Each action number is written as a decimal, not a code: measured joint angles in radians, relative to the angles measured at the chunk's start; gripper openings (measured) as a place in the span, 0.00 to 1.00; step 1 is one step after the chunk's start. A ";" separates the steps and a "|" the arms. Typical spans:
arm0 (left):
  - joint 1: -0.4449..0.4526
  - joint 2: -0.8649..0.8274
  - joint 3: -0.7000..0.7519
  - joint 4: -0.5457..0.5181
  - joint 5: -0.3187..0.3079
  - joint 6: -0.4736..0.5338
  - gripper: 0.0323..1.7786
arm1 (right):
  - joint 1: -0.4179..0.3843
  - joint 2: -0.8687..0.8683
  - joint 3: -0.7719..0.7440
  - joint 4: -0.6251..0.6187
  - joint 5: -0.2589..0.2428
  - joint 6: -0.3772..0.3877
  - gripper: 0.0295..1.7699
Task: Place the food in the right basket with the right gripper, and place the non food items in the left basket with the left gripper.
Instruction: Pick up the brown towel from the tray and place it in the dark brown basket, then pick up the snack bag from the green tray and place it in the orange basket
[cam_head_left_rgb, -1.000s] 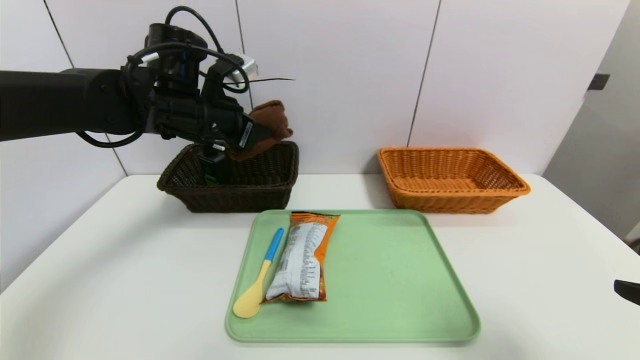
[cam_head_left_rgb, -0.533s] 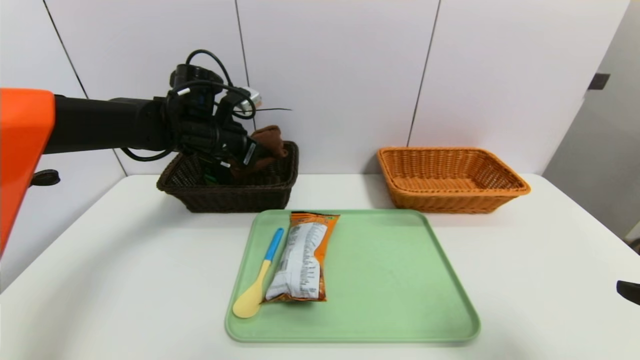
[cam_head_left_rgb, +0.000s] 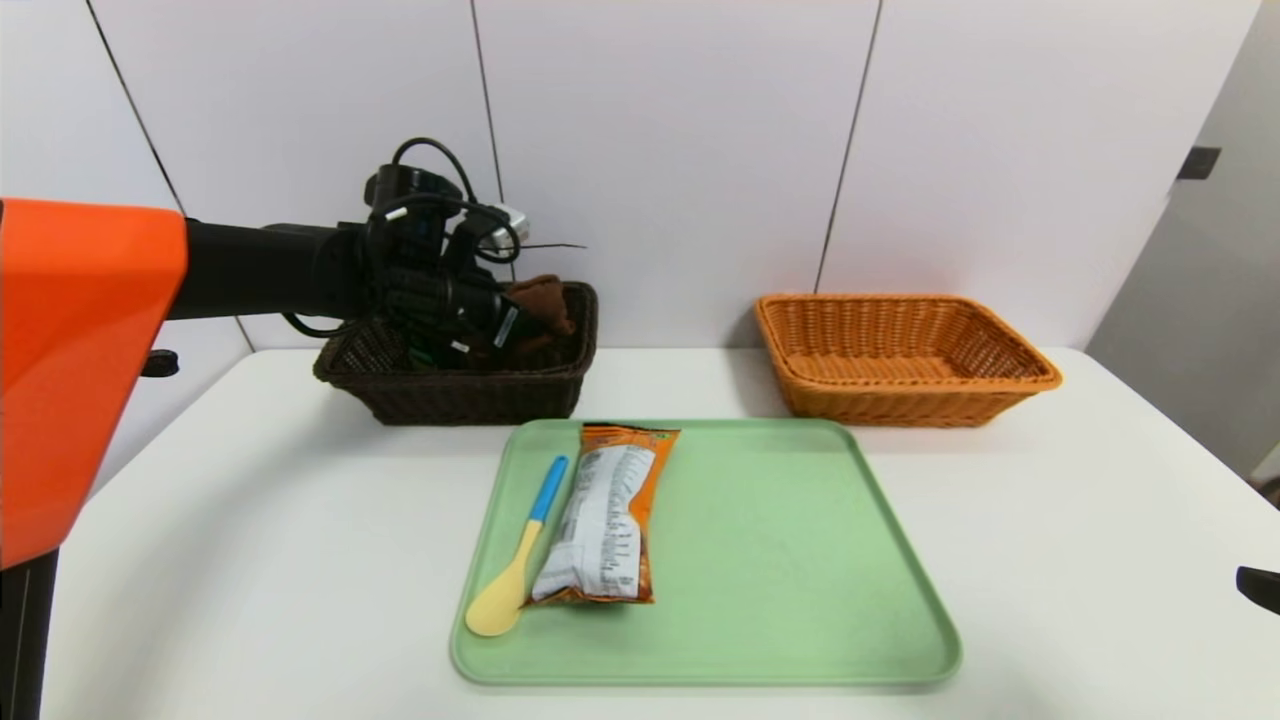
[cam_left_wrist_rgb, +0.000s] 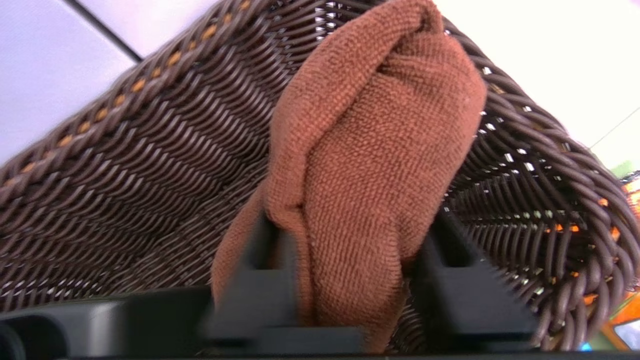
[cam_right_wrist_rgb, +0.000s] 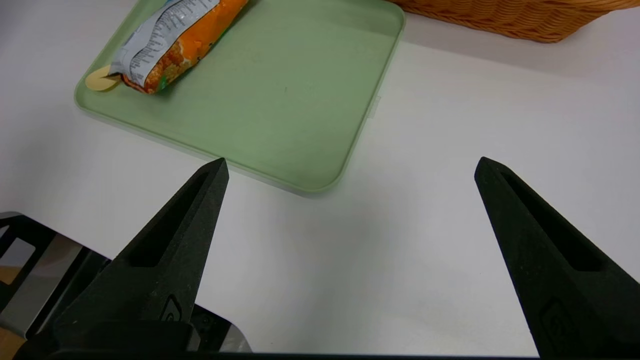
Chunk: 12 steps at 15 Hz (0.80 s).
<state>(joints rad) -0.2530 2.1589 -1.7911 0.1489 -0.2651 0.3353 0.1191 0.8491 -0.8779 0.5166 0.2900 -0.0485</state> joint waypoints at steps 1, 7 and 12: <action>-0.001 0.003 -0.001 0.000 0.000 -0.001 0.47 | 0.000 -0.001 0.001 0.001 0.000 0.000 0.96; 0.001 -0.037 -0.014 0.004 -0.003 -0.045 0.73 | 0.000 -0.002 0.002 0.000 -0.001 0.001 0.96; 0.023 -0.110 -0.024 0.011 -0.001 -0.065 0.84 | -0.001 -0.013 0.003 0.002 -0.002 0.002 0.96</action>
<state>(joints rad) -0.2298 2.0485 -1.8155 0.1600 -0.2664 0.2702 0.1183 0.8364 -0.8751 0.5185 0.2877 -0.0466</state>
